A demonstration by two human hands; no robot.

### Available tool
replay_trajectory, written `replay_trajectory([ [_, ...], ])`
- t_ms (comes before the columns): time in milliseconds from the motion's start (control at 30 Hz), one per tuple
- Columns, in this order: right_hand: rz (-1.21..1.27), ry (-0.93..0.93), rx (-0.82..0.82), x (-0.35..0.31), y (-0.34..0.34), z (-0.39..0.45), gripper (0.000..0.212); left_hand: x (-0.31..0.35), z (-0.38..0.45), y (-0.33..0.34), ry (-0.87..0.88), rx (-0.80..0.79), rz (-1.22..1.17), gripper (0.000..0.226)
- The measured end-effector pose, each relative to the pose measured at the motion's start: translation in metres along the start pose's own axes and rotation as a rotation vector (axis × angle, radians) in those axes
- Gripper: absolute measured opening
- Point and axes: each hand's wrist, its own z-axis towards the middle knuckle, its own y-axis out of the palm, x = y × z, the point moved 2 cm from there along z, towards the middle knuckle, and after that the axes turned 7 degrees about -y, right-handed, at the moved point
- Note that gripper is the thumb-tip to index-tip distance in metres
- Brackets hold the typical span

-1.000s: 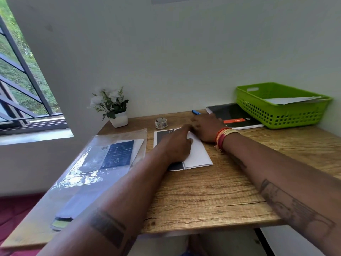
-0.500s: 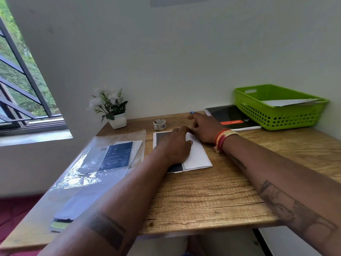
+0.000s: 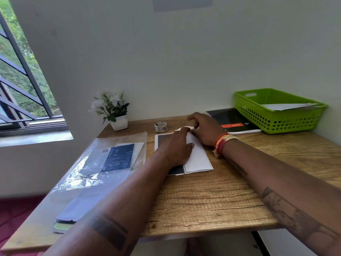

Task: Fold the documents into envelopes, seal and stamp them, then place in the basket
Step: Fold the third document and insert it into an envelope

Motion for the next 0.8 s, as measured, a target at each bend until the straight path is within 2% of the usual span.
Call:
replay_trajectory([
  [67,0.055,0.085,0.013,-0.001,-0.004,0.001,0.052,0.0,0.0,-0.001,-0.002,-0.002,-0.012,0.059],
  [133,0.058,0.182,-0.087,-0.002,-0.009,0.0,0.064,0.0,0.0,-0.002,-0.012,-0.004,-0.017,0.061],
  [233,0.131,0.264,-0.16,0.002,-0.014,-0.002,0.06,0.001,0.0,-0.004,-0.026,-0.013,-0.018,0.063],
  [400,0.14,0.343,-0.009,0.011,-0.023,0.001,0.049,0.001,0.001,-0.005,-0.023,0.01,0.008,0.054],
  [533,0.367,0.363,0.082,0.017,-0.02,0.001,0.037,0.001,0.0,-0.005,-0.024,-0.01,0.019,0.052],
  [667,0.778,0.36,0.122,0.004,-0.013,-0.002,0.027,0.004,-0.004,-0.01,-0.092,0.028,-0.191,0.047],
  [733,0.799,0.299,0.04,-0.004,-0.007,-0.004,0.025,0.007,-0.008,-0.016,-0.145,0.043,-0.38,0.052],
  [800,0.662,0.201,-0.064,-0.008,-0.002,-0.006,0.023,0.009,-0.012,-0.021,-0.166,0.041,-0.532,0.059],
])
